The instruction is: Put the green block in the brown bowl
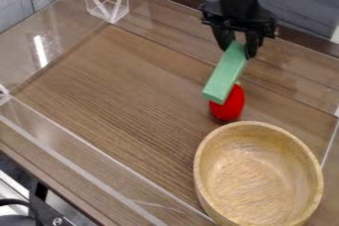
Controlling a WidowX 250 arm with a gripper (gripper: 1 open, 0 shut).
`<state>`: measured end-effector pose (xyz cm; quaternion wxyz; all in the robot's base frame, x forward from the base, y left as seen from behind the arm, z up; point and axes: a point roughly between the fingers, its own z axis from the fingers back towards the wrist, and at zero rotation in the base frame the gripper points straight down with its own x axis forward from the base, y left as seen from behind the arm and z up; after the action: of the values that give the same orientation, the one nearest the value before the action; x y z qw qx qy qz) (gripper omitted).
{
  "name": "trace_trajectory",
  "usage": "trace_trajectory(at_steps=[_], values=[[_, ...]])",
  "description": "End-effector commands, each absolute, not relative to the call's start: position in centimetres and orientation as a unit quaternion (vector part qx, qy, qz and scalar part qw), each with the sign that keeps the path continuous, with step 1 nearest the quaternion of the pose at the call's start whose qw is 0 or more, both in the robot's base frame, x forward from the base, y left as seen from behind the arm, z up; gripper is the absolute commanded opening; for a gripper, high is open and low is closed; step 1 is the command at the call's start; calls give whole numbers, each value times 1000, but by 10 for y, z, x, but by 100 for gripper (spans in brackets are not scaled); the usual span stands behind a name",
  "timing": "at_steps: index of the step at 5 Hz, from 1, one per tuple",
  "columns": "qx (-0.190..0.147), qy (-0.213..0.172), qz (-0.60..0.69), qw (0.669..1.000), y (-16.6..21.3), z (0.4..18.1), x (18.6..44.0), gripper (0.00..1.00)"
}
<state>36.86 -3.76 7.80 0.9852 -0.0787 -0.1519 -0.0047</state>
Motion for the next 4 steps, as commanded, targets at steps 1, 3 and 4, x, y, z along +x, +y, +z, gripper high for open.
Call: trace_trajectory(at_steps=[1,3,4], values=[[-72,-179,30,981,-40,88,371,0],[-72,-180,34,980,-49,93,359,0],[-72,-180,33,980,-43,102,357,0]])
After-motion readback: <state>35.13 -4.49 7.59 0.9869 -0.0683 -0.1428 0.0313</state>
